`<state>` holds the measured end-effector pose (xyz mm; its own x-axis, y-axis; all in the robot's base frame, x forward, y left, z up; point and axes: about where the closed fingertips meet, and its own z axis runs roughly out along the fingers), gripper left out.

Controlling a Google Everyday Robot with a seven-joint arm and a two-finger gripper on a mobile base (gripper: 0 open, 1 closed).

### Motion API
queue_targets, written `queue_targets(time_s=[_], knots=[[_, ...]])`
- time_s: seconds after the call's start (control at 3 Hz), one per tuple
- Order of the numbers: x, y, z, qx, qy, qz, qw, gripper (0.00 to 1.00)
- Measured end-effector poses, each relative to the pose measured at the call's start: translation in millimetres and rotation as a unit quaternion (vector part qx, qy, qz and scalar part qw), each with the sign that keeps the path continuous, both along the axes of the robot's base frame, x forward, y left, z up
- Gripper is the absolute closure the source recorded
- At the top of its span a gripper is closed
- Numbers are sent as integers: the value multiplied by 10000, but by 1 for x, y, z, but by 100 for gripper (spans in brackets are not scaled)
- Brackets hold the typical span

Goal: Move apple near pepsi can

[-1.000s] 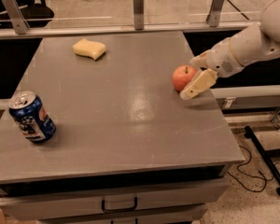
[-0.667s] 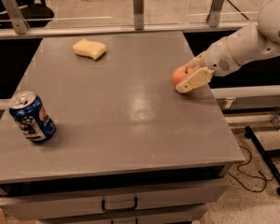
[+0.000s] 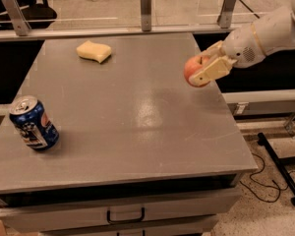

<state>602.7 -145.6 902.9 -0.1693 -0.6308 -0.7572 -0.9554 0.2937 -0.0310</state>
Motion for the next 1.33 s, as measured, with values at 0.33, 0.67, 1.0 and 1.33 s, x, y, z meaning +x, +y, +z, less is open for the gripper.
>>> queue_targets(time_s=[0.33, 0.67, 1.0, 1.33], knots=[[-1, 2, 5, 26, -13, 51, 10000, 100], [-1, 2, 5, 25, -11, 52, 10000, 100], [-9, 50, -3, 47, -20, 506, 9987, 100], [-23, 124, -6, 132, -137, 1199, 9926, 100]])
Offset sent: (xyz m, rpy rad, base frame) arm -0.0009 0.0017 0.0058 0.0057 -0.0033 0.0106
